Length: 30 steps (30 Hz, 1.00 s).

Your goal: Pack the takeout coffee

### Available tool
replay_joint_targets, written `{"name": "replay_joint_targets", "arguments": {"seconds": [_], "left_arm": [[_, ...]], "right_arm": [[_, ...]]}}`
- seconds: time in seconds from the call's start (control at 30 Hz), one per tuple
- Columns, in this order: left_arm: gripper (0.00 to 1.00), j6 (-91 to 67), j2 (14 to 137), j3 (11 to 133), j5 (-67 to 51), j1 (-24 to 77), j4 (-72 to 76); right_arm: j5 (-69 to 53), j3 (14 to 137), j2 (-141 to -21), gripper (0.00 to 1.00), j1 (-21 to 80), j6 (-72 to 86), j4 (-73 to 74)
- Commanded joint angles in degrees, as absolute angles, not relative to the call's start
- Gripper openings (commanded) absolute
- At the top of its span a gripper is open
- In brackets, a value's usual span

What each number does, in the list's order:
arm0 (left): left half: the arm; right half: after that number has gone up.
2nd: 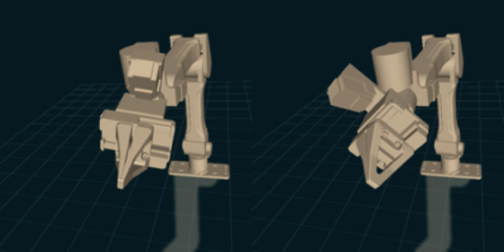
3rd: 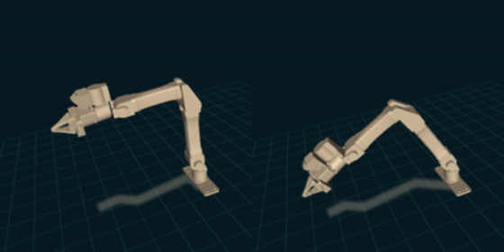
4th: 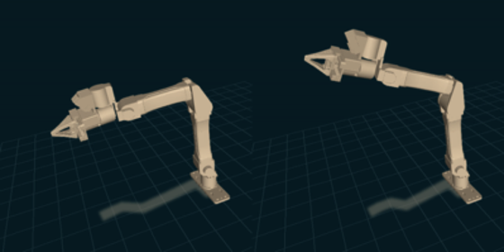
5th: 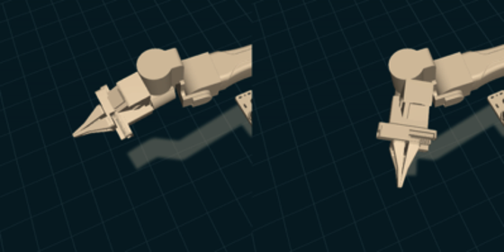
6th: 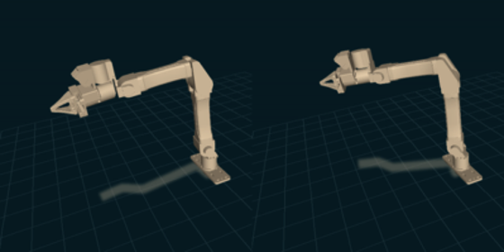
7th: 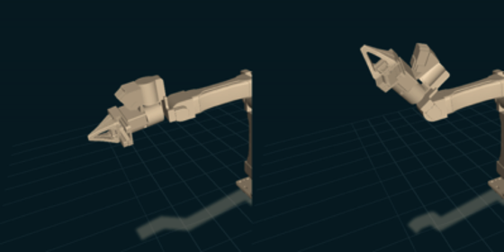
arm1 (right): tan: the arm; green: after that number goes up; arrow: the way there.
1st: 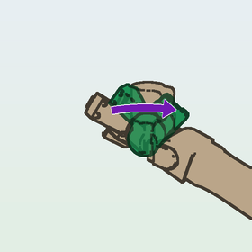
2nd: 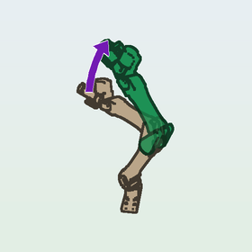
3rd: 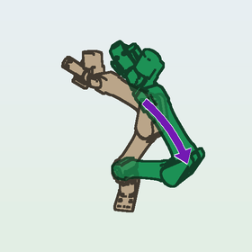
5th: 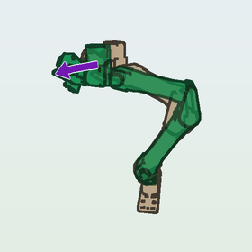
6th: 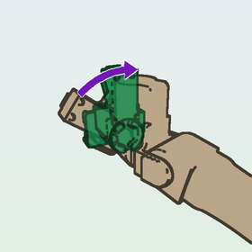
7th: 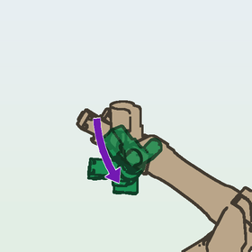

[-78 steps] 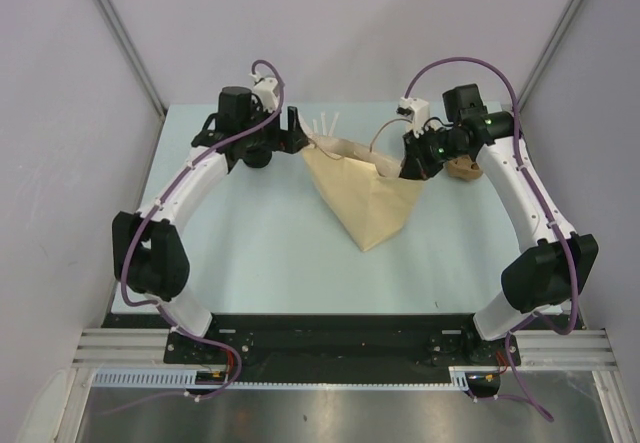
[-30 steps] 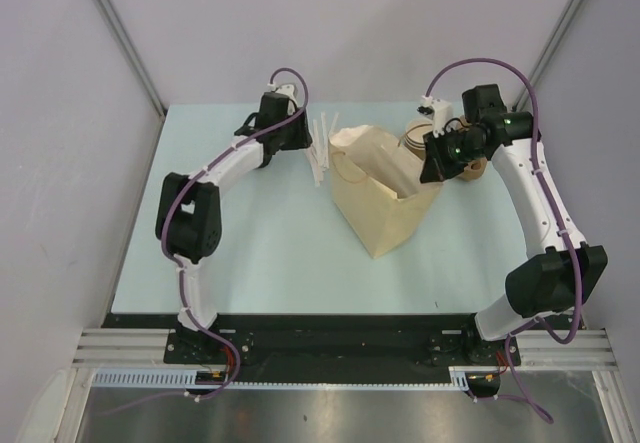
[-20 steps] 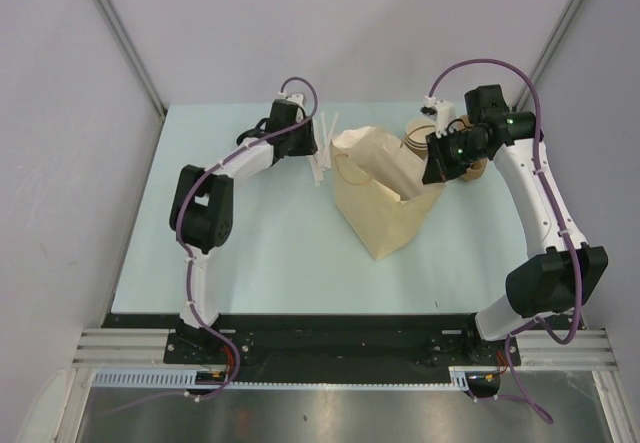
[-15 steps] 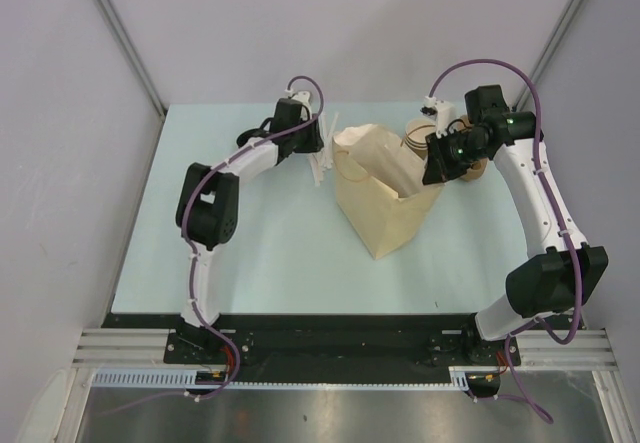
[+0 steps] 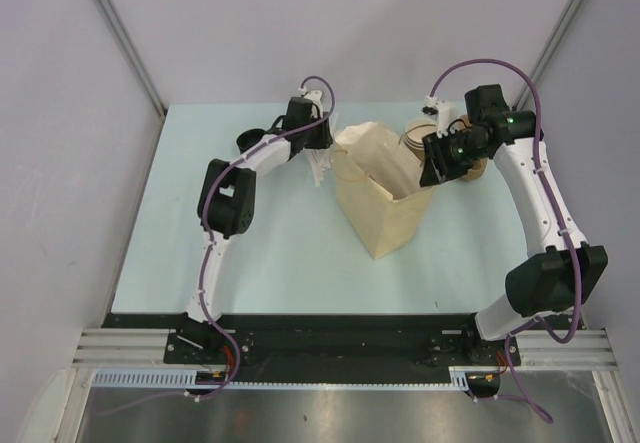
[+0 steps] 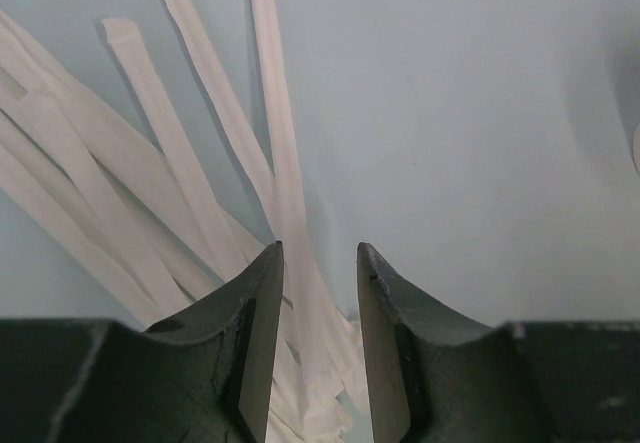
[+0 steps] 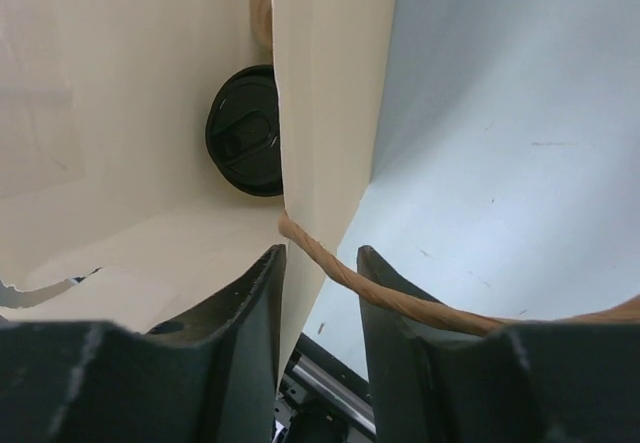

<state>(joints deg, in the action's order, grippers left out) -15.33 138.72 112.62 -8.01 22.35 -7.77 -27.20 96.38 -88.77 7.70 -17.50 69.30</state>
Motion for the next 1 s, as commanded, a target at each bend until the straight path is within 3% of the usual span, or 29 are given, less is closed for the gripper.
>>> {"name": "replay_joint_targets", "arguments": {"seconds": [0.0, 0.43, 0.97], "left_arm": [[0.4, -14.4, 139.4, 117.0, -7.5, 22.9, -8.3], [0.4, -17.0, 140.4, 117.8, -6.7, 22.5, -12.5], [0.34, -20.9, 142.9, 120.5, -9.2, 20.2, -14.9]], "right_arm": [[-26.6, 100.2, -89.8, 0.44, 7.3, -16.3, 69.2], [-26.5, 102.2, -91.1, 0.72, 7.2, -15.9, 69.3], [-25.9, 103.1, -91.3, 0.75, 6.9, -15.3, 69.8]]}}
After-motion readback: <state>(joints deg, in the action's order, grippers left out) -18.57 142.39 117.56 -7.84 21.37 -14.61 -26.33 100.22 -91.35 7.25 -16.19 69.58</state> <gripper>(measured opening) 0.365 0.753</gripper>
